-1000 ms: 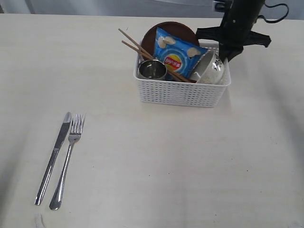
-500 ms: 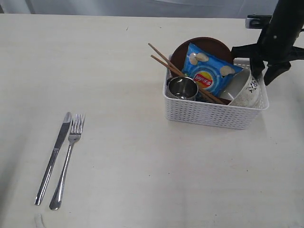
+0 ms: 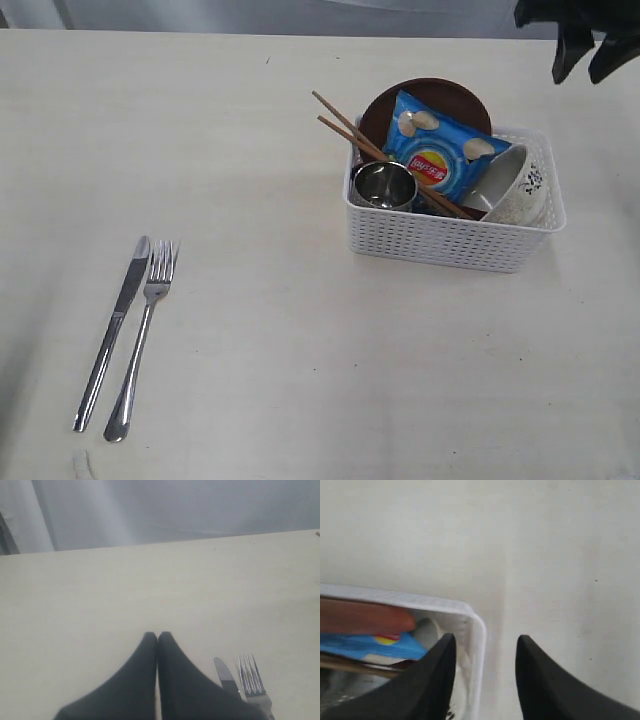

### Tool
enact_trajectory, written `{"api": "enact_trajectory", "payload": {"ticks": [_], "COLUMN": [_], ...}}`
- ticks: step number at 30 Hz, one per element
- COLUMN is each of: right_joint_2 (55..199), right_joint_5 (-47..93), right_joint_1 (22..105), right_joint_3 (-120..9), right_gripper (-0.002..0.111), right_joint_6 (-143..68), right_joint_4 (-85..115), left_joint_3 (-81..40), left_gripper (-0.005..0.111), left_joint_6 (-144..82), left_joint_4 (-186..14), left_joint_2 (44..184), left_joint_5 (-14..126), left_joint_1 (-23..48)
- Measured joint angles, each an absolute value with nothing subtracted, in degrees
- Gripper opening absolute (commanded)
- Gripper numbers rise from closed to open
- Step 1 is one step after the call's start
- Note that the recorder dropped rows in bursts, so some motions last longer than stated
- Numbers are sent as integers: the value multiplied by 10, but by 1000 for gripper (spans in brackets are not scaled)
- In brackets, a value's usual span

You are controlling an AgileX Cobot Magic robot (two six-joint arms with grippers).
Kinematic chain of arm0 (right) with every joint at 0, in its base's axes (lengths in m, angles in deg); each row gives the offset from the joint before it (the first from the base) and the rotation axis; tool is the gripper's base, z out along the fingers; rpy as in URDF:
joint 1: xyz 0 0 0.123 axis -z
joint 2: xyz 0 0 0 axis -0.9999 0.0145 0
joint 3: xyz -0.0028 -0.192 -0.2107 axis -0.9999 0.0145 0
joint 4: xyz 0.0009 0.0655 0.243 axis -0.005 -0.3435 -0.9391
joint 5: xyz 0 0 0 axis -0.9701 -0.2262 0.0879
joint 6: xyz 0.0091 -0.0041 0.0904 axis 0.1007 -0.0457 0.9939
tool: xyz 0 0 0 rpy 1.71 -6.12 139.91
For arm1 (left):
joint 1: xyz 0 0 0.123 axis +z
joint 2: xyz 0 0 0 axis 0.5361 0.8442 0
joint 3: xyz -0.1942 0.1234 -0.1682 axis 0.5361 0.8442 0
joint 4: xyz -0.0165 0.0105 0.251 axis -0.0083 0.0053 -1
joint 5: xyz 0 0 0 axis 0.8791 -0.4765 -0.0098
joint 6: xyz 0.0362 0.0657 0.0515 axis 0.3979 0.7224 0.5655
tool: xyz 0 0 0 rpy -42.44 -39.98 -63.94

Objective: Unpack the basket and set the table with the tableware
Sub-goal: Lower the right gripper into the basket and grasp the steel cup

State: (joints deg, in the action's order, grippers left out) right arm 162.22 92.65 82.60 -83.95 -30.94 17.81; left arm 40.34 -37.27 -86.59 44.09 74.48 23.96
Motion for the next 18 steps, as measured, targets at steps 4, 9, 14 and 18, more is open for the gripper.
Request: {"api": "enact_trajectory", "payload": {"ticks": [4,9,14,18], "right_joint_2": [1575,1519,1512,1512], "right_joint_5": [928,930,930,918], "right_joint_1": [790,718,652,610], "right_joint_3": [-838,-796,-740,-697], "right_gripper": [38,38,38,38], "right_joint_6": [-307,-288,-250,-234], "right_joint_4": [142,104,97,96], "left_joint_3": [403,403,403,403], "left_gripper": [0,0,0,0], "left_joint_6": [-373,-373,-373,-373], "left_joint_4": [-866,-866,-866,-866], "left_joint_2": [441,441,441,441], "left_joint_5": [745,745,745,745], "left_joint_1": [240,240,240,240]}}
